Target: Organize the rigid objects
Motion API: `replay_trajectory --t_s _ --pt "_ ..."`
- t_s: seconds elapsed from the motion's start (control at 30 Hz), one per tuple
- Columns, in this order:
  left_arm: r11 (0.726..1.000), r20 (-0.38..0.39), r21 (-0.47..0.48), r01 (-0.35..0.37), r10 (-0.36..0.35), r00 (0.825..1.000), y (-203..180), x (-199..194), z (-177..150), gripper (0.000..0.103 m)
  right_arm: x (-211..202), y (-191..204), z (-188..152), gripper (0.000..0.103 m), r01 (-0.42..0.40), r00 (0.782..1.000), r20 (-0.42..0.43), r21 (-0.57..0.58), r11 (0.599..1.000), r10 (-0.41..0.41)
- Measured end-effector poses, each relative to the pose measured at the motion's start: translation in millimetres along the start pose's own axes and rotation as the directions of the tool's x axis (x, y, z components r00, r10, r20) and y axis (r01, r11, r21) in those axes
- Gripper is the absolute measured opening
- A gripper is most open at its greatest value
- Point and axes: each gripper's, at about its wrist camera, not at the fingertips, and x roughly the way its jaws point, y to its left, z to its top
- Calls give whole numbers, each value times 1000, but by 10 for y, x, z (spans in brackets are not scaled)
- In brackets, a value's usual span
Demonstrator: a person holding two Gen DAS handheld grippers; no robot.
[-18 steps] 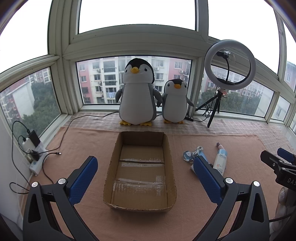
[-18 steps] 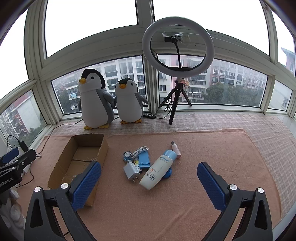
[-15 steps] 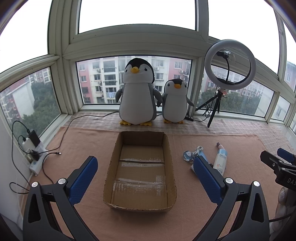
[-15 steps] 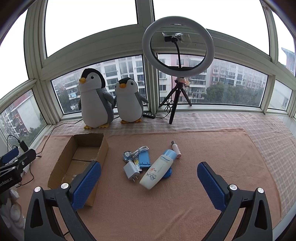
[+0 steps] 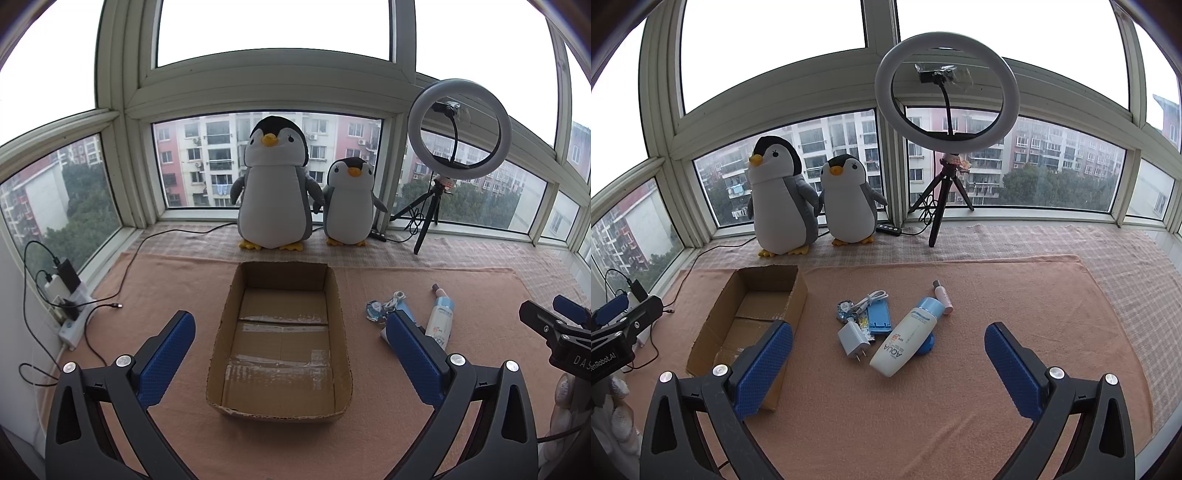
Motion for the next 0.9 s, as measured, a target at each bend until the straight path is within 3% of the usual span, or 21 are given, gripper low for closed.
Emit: replay_trajectory --t_s 0.9 --pt "1000 -16 0 -7 7 1000 10 58 6 103 47 0 -38 103 -5 1000 -13 4 1000 5"
